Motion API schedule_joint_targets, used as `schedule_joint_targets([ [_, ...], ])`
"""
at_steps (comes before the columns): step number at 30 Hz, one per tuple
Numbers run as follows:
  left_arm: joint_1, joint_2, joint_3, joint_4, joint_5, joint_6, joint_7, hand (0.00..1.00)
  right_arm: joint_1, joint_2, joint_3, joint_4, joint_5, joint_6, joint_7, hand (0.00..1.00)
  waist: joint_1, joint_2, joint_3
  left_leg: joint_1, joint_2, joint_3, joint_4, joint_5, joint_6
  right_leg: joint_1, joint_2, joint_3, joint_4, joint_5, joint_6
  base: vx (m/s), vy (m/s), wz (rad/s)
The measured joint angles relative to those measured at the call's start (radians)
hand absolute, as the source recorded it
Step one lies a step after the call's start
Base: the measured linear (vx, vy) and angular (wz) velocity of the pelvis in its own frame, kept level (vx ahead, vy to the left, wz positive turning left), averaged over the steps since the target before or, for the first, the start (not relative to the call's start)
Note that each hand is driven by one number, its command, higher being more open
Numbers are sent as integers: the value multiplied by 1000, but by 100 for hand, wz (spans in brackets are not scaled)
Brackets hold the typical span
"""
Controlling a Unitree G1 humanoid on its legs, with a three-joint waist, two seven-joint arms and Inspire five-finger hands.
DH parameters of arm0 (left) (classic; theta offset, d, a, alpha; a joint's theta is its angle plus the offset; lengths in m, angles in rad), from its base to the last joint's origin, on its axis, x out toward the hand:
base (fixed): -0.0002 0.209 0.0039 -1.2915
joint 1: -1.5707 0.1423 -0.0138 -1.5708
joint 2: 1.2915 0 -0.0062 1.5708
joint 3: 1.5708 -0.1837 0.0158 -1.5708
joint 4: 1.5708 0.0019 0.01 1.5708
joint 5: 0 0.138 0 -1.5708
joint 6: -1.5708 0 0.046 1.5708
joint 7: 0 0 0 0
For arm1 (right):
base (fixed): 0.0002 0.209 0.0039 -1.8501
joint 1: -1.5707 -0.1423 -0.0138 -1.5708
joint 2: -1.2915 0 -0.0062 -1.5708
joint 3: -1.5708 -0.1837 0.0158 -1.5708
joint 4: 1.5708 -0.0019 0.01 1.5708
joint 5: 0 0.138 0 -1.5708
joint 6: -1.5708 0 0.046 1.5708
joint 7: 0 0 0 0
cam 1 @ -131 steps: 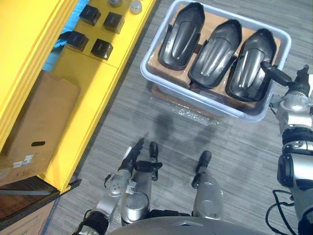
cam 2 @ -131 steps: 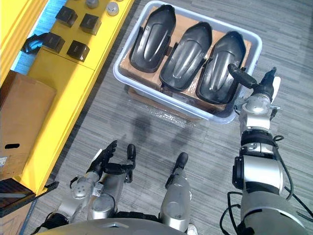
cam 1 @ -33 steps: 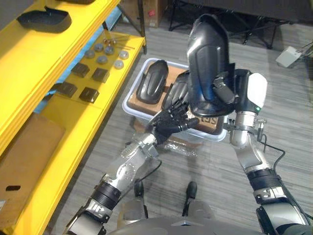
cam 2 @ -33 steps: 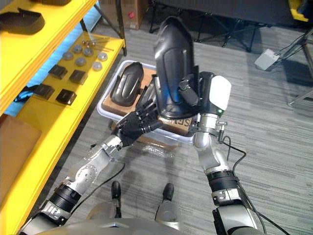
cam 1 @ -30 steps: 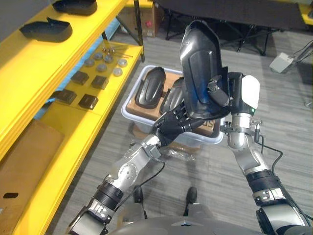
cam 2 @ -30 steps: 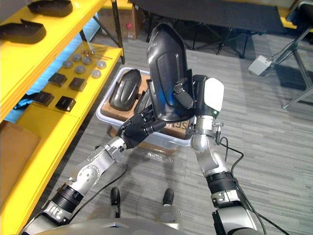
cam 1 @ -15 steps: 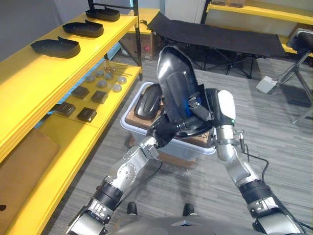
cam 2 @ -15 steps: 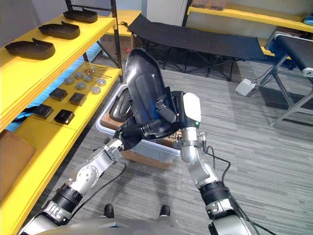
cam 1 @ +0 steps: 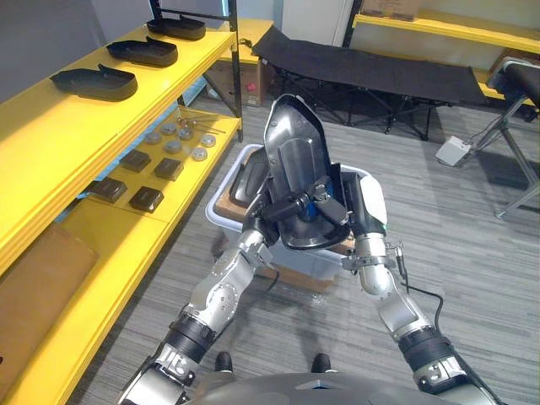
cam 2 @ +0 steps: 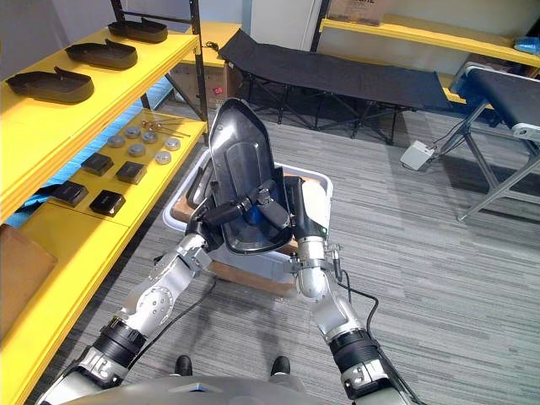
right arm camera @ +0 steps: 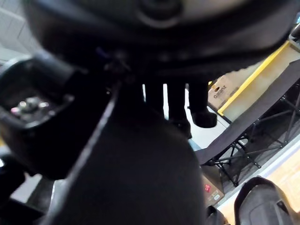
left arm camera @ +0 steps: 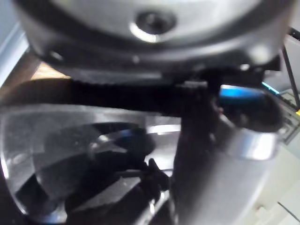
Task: Walk over and take three plastic housings, then place them on the shelf
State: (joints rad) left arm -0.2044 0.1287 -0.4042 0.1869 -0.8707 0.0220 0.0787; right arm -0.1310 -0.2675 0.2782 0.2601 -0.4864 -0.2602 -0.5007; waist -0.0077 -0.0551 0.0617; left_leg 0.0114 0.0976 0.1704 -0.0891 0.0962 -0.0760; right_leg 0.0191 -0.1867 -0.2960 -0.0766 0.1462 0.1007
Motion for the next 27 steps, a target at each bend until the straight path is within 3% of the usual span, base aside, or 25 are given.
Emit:
schedule_joint_targets([
  [13,16,-11,-15,20,9,-20,25,0,32,31,7,-9,-16,-6,-9,0,4,-25,-17,10,0,12,0,-5,1,3,-1,11,0,0,0,0,0,-1],
  [14,17,-11,-16,20,9,-20,25,0,35,32,6,-11,-16,-6,-9,100,4,-25,-17,12,0,13,0,-8,1,4,-1,12,0,-1,-1,0,0,-6],
  [21,18,-16,-30,19,57,-58,26,0,81,65,7,-47,47,-8,-34,100,3,-26,-17,16,1,19,0,-13,-4,4,0,20,0,-5,-5,-6,-2,-2],
  [27,19,-63,18,-23,393,-96,55,0,168,128,40,-95,154,-11,-29,100,5,-23,-26,21,3,22,0,-16,-10,3,8,16,9,-8,-9,0,0,0],
])
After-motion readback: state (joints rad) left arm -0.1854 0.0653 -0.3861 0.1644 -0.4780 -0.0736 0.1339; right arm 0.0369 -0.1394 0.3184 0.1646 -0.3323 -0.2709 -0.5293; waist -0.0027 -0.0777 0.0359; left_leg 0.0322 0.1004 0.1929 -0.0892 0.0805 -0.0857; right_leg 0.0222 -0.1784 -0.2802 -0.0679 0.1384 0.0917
